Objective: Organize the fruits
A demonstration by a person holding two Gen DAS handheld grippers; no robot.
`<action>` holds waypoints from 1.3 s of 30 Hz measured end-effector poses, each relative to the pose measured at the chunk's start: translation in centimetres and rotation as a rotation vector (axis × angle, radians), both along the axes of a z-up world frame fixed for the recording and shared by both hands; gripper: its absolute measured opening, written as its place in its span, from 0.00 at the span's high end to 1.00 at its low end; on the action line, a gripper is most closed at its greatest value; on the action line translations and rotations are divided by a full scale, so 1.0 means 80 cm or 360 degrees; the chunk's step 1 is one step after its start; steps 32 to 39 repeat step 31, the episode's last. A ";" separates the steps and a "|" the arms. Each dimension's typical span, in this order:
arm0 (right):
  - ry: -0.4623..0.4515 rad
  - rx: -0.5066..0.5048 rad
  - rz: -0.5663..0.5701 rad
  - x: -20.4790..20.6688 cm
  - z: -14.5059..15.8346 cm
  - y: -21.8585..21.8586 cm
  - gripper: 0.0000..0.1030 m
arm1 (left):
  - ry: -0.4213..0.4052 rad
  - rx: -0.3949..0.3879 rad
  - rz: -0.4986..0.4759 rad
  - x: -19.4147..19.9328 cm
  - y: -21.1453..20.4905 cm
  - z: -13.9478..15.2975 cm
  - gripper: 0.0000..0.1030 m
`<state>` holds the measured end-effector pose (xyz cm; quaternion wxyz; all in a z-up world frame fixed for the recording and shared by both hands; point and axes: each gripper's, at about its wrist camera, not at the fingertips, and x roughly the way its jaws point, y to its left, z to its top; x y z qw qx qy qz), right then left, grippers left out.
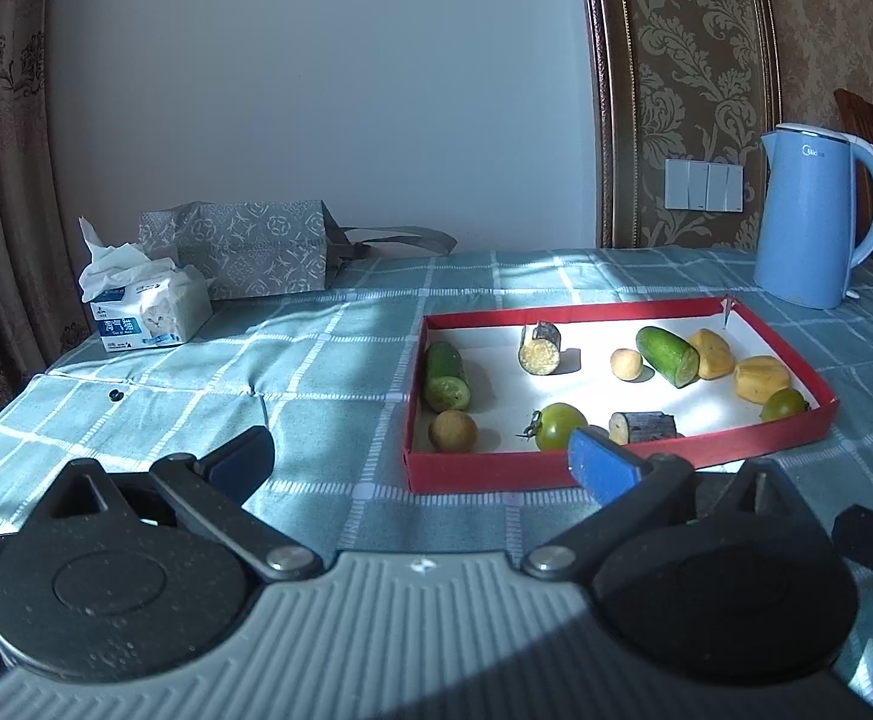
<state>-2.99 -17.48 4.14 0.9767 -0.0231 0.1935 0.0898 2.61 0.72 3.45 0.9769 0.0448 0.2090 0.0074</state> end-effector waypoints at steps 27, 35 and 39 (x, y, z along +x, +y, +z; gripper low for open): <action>0.0013 0.0003 0.0002 0.002 -0.004 -0.001 0.19 | -0.0032 0.0052 0.0026 -0.001 -0.010 -0.001 0.00; 0.0018 0.0006 -0.0004 0.002 -0.006 -0.001 0.19 | -0.0017 0.0032 0.0013 0.000 -0.008 0.000 0.00; 0.0018 0.0006 -0.0004 0.002 -0.006 -0.001 0.19 | -0.0017 0.0032 0.0013 0.000 -0.008 0.000 0.00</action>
